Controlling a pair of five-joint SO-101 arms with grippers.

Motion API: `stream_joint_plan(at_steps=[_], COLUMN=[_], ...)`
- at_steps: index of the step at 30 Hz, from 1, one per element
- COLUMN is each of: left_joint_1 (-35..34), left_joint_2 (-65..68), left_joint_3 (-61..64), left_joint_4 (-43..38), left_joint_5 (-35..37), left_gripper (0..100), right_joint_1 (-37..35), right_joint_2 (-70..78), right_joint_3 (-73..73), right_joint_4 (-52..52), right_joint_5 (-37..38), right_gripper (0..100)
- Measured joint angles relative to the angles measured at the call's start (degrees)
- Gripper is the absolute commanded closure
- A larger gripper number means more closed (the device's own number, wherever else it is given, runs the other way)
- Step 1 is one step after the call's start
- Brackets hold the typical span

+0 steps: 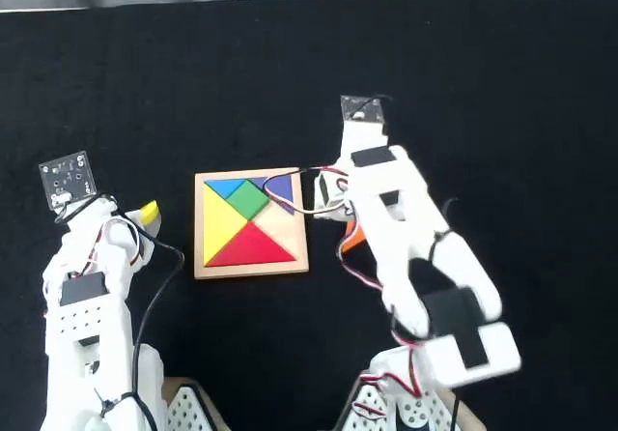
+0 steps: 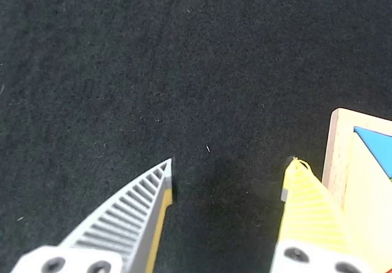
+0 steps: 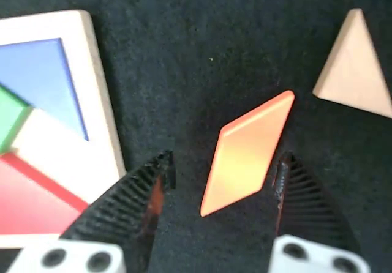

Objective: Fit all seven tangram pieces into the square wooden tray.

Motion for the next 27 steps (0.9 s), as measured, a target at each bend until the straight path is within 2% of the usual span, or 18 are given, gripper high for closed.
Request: stream_joint_plan(at_steps=[8,19,27], left_joint_1=[0.0,0.0,0.0], left_joint_2=[0.0,0.0,0.0], left_joint_3=[0.0,0.0,0.0], left_joint_4=[0.0,0.0,0.0], left_joint_5=[0.0,0.0,0.0], left_gripper=[71,71,71], right_joint_1=[-0.8,-2.2,1.7], right_joint_2=[-2.5,6.6,8.2], right_joint_3=[2.6,-0.1,-0.1], right_joint_4=[-4.0,-4.0,-4.0], right_joint_5=[0.1,0.1,0.1], right_gripper=[72.7,72.7,72.7])
